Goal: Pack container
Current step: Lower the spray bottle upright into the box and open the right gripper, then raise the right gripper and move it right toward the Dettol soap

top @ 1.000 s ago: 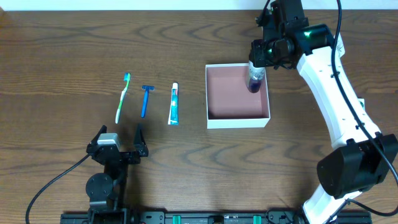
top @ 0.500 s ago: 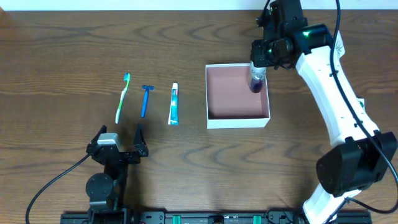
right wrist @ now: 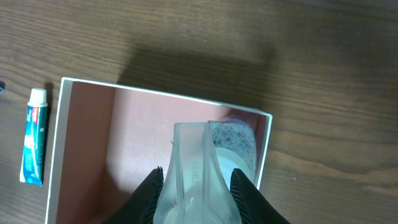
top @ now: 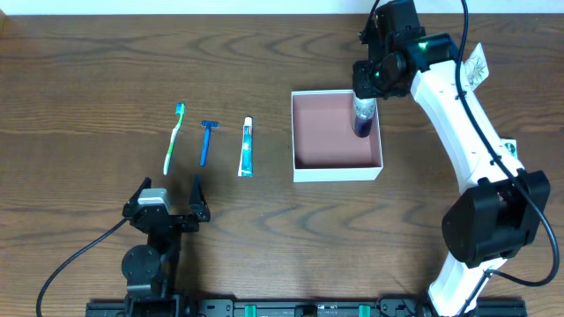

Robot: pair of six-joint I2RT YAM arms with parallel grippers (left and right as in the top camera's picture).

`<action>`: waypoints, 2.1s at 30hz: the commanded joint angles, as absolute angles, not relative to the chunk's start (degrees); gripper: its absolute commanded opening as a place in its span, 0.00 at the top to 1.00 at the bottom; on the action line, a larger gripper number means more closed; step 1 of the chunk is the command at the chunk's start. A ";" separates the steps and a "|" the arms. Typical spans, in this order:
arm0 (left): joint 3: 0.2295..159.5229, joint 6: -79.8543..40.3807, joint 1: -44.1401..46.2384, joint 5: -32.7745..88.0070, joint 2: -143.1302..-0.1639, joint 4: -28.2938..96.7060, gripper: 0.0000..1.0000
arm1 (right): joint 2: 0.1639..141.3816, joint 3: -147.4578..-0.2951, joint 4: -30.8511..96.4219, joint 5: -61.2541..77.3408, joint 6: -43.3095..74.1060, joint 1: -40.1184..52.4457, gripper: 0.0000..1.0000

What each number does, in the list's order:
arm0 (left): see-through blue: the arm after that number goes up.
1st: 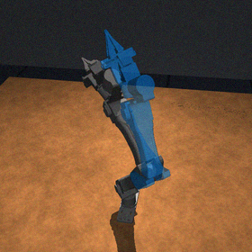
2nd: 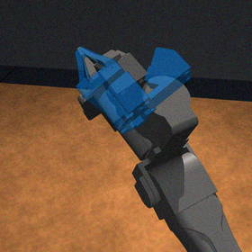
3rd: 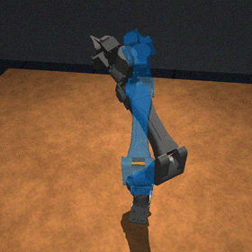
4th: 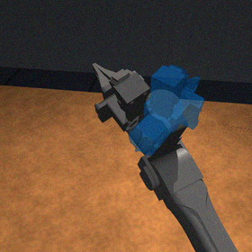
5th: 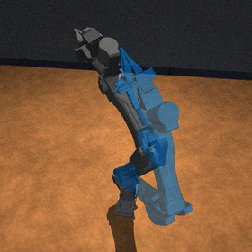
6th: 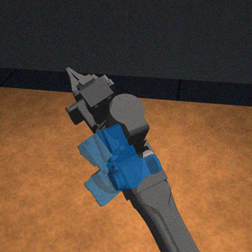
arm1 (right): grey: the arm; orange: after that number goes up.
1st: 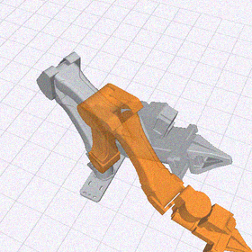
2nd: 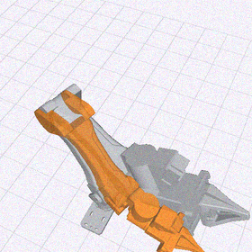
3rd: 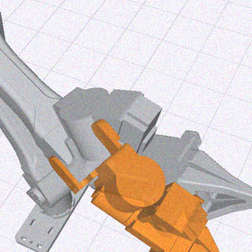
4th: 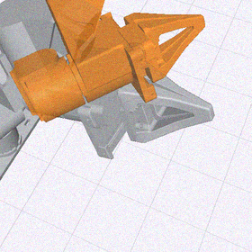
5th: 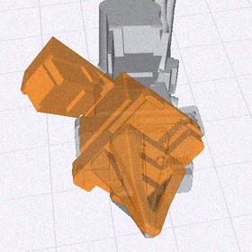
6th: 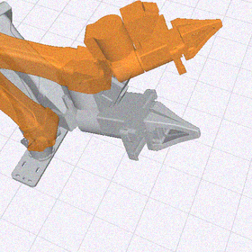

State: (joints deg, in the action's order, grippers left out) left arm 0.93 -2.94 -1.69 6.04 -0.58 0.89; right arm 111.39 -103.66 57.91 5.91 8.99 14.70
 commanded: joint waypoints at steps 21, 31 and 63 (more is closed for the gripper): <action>0.23 -2.59 -1.41 7.07 -0.23 3.44 0.02 | 113.43 -105.19 56.58 5.34 9.39 14.02 0.62; 0.23 -2.59 -1.41 7.07 -0.23 3.44 0.02 | 113.43 -105.19 56.99 5.34 9.37 12.69 0.60; 0.23 -2.59 -1.41 7.09 -0.23 3.44 0.02 | 105.34 -110.04 57.49 6.94 6.55 8.84 0.41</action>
